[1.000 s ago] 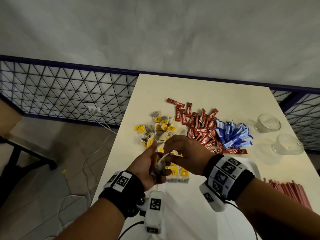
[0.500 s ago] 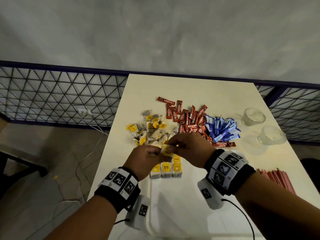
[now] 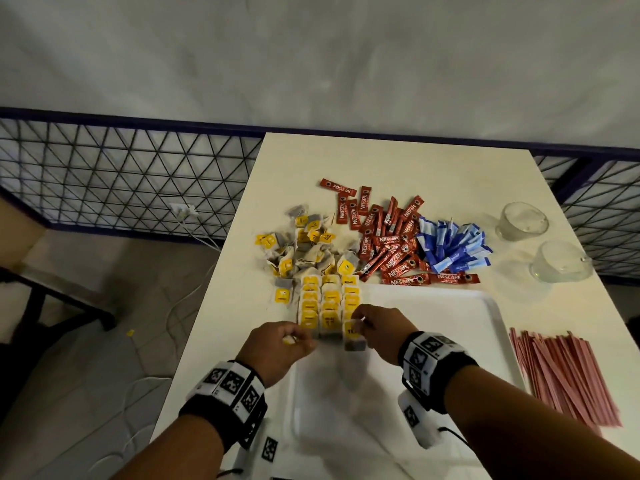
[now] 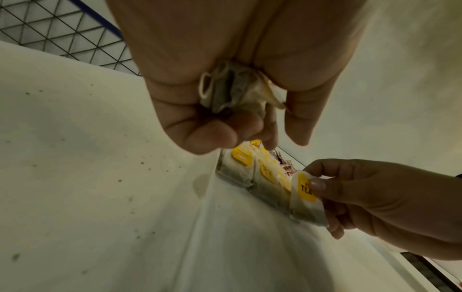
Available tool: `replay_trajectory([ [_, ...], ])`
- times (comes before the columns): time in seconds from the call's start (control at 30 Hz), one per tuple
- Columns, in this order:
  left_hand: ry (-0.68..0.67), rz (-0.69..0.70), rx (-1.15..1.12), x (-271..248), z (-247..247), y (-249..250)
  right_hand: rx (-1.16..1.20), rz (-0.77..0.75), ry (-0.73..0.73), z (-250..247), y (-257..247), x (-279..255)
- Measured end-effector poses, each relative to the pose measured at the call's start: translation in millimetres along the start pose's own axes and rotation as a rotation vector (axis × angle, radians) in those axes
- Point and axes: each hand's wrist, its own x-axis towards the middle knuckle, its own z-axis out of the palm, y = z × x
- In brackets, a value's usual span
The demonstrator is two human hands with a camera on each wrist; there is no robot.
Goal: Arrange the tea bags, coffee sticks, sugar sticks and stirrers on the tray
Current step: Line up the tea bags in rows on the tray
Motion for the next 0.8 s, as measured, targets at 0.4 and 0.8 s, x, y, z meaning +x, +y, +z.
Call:
replay_trajectory([
  [0.4, 0.002, -0.014, 0.0, 3.8, -5.8, -5.4, -0.121, 0.025, 0.162, 13.5, 2.6, 11.3],
  [0.8, -0.093, -0.184, -0.543, 3.5, 2.0, 12.6, -0.254, -0.337, 0.045, 11.0, 3.7, -0.5],
])
